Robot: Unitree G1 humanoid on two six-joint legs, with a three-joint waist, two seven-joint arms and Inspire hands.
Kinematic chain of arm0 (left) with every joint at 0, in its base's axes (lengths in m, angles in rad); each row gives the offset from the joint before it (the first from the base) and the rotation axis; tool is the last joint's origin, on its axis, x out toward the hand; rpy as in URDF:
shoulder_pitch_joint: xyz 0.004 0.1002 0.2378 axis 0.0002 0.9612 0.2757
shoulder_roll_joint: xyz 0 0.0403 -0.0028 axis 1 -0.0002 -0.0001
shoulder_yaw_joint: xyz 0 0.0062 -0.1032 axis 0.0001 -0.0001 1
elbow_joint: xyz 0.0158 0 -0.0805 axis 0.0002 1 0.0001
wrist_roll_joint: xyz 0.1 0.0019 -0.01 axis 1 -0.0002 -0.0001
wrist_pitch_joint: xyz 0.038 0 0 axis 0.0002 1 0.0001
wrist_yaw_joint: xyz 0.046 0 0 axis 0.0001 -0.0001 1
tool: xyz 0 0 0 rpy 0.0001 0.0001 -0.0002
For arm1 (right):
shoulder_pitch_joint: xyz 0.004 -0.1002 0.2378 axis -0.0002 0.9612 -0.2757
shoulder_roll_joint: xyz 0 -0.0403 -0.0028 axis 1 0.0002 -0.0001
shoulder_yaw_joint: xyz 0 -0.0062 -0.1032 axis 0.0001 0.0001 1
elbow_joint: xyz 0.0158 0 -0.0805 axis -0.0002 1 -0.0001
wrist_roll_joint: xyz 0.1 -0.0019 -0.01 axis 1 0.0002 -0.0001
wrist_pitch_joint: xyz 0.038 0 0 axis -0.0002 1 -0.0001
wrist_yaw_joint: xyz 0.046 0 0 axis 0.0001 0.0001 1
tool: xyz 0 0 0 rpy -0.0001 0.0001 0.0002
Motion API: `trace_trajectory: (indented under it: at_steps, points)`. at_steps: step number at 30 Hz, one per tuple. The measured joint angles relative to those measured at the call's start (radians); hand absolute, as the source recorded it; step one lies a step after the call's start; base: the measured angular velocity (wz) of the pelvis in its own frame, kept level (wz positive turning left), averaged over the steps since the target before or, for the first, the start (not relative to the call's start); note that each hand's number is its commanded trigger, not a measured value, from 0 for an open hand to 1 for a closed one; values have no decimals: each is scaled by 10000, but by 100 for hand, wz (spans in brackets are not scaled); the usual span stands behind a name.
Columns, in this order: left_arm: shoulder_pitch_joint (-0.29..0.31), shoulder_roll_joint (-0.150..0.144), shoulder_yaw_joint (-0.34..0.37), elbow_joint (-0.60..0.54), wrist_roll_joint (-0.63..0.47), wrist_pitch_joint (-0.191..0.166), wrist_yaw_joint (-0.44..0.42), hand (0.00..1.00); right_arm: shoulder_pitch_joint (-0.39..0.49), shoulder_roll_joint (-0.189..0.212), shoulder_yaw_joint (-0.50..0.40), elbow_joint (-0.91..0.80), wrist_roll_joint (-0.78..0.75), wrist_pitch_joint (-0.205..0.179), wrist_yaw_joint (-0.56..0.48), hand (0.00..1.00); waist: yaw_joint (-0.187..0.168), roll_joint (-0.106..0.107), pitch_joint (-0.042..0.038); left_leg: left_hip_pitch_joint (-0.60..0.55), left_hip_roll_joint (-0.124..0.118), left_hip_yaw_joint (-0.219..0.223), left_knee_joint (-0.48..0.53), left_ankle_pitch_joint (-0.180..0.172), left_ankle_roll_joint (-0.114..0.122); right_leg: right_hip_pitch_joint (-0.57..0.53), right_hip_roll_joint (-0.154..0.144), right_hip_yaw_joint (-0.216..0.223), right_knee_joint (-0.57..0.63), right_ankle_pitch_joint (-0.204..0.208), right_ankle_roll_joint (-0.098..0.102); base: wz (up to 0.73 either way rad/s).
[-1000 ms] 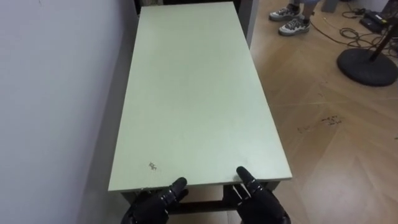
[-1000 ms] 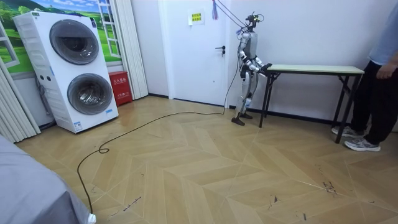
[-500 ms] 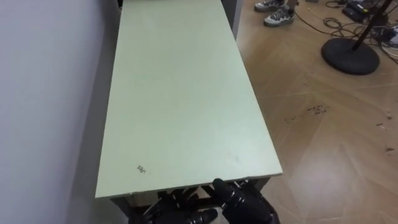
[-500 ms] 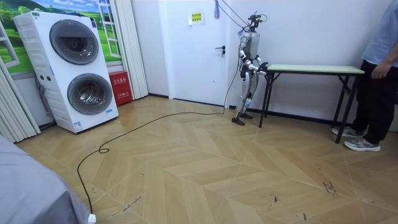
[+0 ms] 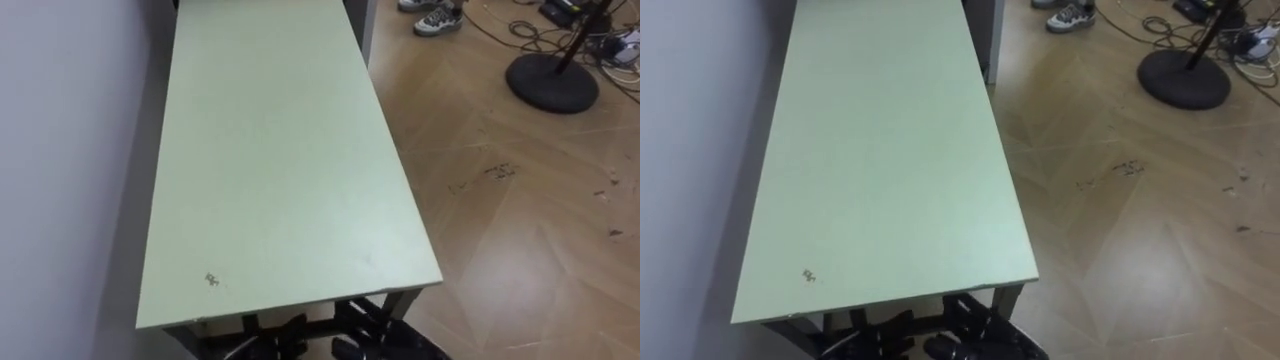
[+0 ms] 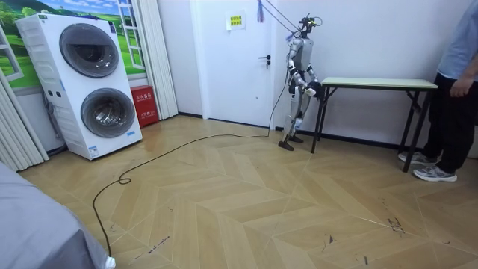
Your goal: Move table with human
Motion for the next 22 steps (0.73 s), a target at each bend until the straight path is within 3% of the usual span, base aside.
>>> trace_trajectory:
  at_steps: [4, 9, 13, 17, 21, 22]
  points:
    - [1, 14, 191, 619, 360, -42, 819, 0, -16, -28, -87, 933, -1191, -14, -650, 0, 39, -116, -11, 55, 7, 30, -18, -8, -11, 65, 6, -48, -51, 3, -5, 0]
    - [21, -146, 617, 1719, 1424, -436, 2018, 0, -397, 88, -291, 2360, -1901, -303, -1818, 0, 43, -233, 11, 149, -2, 26, -41, -13, -15, 202, 25, -37, -180, 42, -66, -3]
    - [51, -314, 1335, 2956, 1679, -707, 2697, 0, -541, 262, -673, 3509, -2163, -347, -2758, 0, 54, -208, 5, 396, 1, 29, -161, -32, -33, 295, 43, -13, -178, 42, -66, -7]
    - [219, -426, 1760, 3227, 2346, -711, 3075, 0, -529, 363, -948, 4287, -2224, -354, -3358, 0, 19, -180, -13, 375, -2, 5, -155, -32, -33, 341, 38, -59, -178, 45, -71, -1]
    - [382, -782, 2360, 3385, 3085, -846, 3619, 0, -445, 606, -1580, 4711, -2242, -502, -3821, 0, -19, -110, -77, 492, -12, -35, -202, -31, -34, 572, 39, -136, -297, 45, -71, 2]
    - [419, -806, 2433, 3387, 3165, -864, 3838, 0, -420, 641, -1627, 4815, -2245, -514, -3930, 0, -68, -129, -63, 572, -15, -60, -218, -32, -36, 676, 40, -174, -338, 45, -71, 5]
